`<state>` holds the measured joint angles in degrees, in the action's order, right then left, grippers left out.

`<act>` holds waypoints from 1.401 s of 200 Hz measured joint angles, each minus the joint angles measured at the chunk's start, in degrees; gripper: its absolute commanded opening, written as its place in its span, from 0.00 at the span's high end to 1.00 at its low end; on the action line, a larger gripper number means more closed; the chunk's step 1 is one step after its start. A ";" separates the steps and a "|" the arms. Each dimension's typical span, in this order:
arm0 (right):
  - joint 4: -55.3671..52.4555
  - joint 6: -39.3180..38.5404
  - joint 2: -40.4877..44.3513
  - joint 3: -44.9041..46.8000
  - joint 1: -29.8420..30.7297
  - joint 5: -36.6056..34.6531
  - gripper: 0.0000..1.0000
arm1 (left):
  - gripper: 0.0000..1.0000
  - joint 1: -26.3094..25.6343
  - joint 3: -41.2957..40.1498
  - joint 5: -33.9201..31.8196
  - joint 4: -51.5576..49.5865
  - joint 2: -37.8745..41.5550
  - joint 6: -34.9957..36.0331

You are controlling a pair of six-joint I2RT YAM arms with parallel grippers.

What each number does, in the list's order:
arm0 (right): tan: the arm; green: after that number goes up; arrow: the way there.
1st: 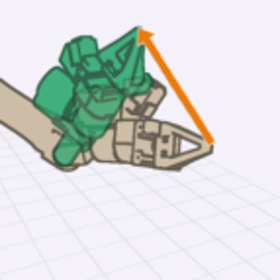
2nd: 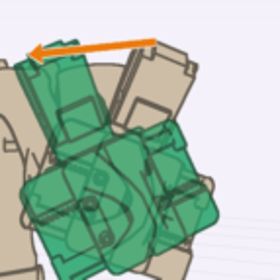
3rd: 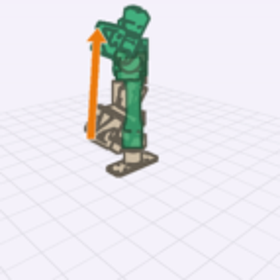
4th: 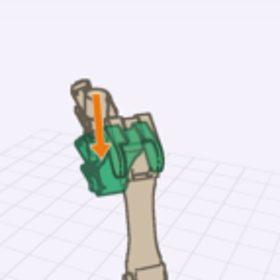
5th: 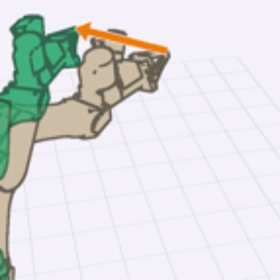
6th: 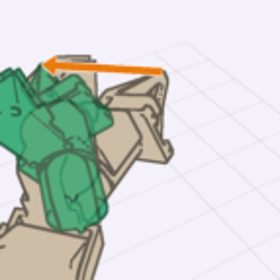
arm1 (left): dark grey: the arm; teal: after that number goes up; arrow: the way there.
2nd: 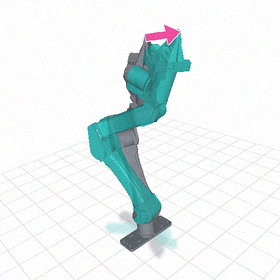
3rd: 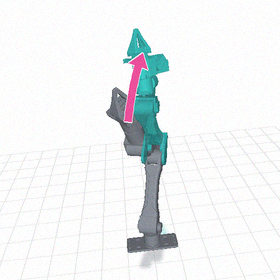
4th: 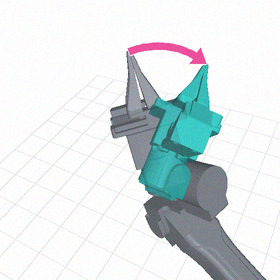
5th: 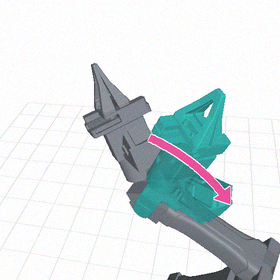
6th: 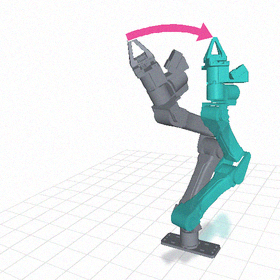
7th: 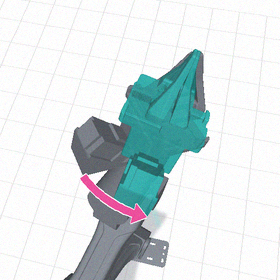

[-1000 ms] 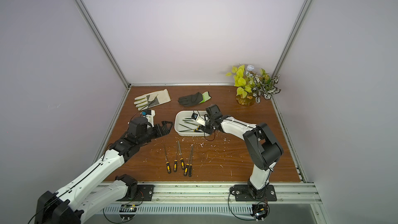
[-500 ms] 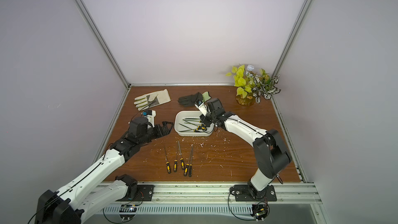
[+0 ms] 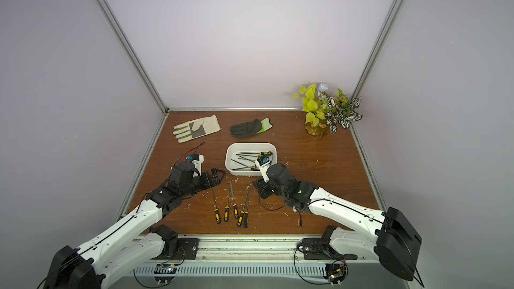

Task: Put the file tool into the storage box
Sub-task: Pick up the file tool from the center of the board.

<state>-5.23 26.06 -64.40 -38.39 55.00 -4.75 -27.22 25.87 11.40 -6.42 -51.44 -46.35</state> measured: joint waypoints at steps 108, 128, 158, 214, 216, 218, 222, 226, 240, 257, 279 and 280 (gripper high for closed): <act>-0.13 21.07 -9.81 4.61 16.74 -8.37 0.49 | 0.00 -2.12 -0.35 -2.95 1.92 -2.34 -3.26; -0.15 22.62 -13.07 2.60 19.30 -9.16 0.48 | 0.00 -2.12 -0.79 -3.61 2.38 -1.73 -3.32; -0.20 24.02 -15.23 0.55 21.73 -10.49 0.48 | 0.00 -2.16 -1.27 -4.02 2.91 -1.40 -3.43; -2.29 25.07 -19.23 -2.97 23.65 -13.00 0.48 | 0.00 -2.95 -1.27 -4.07 3.67 -2.93 -3.65; -2.40 25.11 -19.47 -3.17 23.71 -13.07 0.48 | 0.00 -2.99 -1.29 -4.07 3.67 -2.97 -3.65; -2.47 25.16 -19.69 -3.32 23.76 -13.09 0.48 | 0.00 -3.04 -1.27 -4.07 3.65 -3.02 -3.65; -2.64 25.18 -20.28 -3.63 23.87 -13.18 0.48 | 0.00 -3.10 -1.27 -4.07 3.65 -3.06 -3.65; -2.82 25.22 -20.79 -3.98 24.02 -13.33 0.48 | 0.00 -3.15 -1.27 -4.07 3.65 -3.06 -3.65; -3.85 25.40 -22.40 -4.94 24.48 -13.75 0.48 | 0.00 -3.19 -1.27 -4.11 3.65 -3.06 -3.65; -5.68 26.03 -23.89 -5.79 24.92 -14.93 0.48 | 0.00 -3.21 -1.27 -4.17 3.58 -3.04 -3.65; -7.96 27.10 -24.02 -5.77 25.18 -16.28 0.48 | 0.00 -3.23 -1.27 -4.22 3.56 -2.93 -3.67; -8.00 27.17 -23.96 -5.73 25.18 -16.35 0.48 | 0.00 -3.23 -1.27 -4.22 3.56 -2.93 -3.67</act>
<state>-13.23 53.23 -88.36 -44.12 80.18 -21.10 -30.46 24.60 7.18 -2.85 -54.37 -50.02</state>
